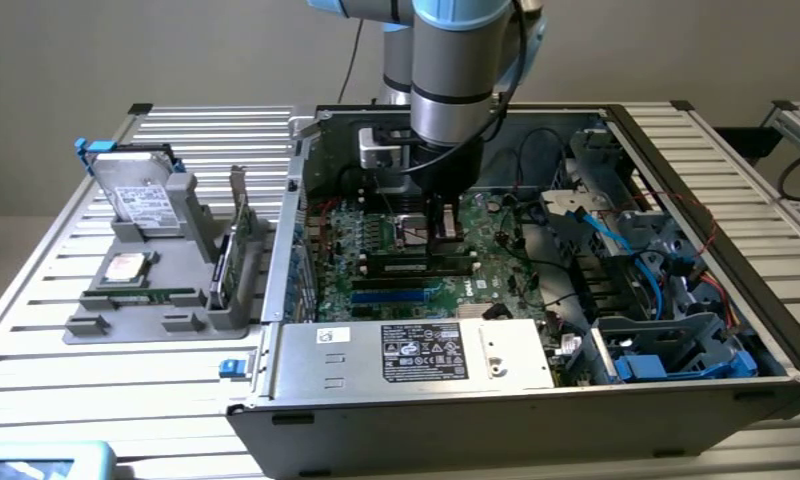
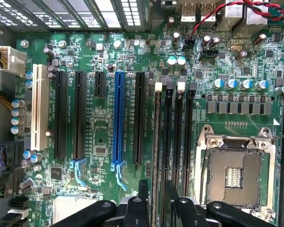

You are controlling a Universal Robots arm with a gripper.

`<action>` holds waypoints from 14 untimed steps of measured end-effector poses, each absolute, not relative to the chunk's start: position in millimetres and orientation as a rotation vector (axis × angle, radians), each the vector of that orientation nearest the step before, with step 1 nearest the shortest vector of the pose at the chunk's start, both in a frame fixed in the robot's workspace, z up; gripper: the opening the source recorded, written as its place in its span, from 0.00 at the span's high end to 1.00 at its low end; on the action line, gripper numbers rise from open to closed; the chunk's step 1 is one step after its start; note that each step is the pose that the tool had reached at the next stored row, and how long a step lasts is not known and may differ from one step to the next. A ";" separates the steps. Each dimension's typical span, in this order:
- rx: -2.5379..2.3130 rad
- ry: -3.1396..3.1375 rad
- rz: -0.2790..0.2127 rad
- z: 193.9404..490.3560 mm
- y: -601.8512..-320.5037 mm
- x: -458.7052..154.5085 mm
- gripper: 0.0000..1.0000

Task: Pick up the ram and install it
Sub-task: 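Insert the ram into the slot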

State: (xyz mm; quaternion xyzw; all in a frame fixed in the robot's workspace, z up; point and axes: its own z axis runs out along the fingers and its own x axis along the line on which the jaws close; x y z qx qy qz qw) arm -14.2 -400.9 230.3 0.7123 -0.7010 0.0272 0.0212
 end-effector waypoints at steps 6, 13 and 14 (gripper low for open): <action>2.207 -2.173 0.085 248.6 -401.0 -7.8 0.73; 2.205 -2.170 0.079 249.7 -401.4 -4.7 0.73; 2.205 -2.171 0.079 249.7 -401.4 -4.7 0.73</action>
